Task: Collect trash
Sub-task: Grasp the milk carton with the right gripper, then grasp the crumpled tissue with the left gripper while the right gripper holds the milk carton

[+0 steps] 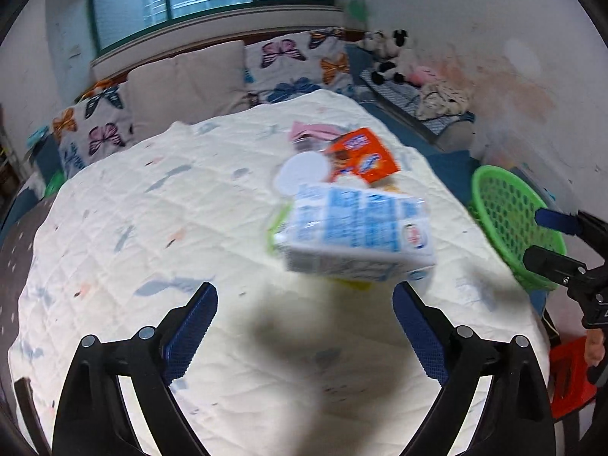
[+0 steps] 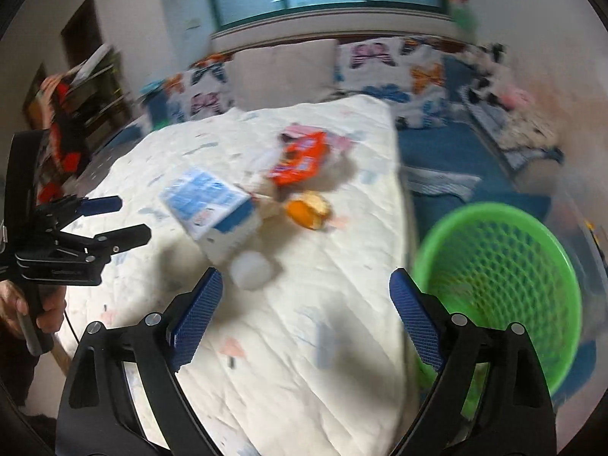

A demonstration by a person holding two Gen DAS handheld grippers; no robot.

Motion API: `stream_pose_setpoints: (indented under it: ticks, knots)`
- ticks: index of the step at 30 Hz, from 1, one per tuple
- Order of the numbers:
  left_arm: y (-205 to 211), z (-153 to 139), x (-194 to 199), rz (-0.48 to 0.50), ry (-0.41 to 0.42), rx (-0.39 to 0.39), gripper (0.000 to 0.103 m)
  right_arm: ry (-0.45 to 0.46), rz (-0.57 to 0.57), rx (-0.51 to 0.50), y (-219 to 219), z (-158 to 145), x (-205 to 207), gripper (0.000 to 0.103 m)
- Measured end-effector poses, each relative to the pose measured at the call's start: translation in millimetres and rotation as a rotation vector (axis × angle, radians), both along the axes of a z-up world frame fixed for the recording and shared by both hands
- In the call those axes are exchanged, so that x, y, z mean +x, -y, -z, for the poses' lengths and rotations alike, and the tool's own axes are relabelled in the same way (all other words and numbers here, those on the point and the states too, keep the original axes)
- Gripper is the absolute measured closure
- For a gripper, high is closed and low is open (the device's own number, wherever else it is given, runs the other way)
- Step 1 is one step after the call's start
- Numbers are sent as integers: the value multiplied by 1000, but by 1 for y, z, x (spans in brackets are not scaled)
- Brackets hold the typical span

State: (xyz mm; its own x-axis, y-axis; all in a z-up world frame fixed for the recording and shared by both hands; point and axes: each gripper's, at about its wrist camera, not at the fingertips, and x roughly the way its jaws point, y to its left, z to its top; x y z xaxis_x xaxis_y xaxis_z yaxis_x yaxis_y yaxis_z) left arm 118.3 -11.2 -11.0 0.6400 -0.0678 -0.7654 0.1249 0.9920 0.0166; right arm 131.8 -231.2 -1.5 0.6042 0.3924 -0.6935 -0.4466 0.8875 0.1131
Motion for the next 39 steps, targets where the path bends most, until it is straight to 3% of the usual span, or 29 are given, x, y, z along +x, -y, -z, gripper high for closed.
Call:
stream_pose_setpoints:
  ticks: [18,31,35,39]
  knots:
    - [-71,19,-1,-146,-42,-18,12,22,-405,-190,-122,8,49,14]
    - [-86,34,2,-177,-78,-30,12,-51,-493,-244,-153,33,86,15]
    - [-86,36,3,-182,-84,-35,12,-71,-486,-214,-148,35,85,30]
    - [-82,36,5,-176,-84,-36,12,-49,-445,-178,-133,28,78,30]
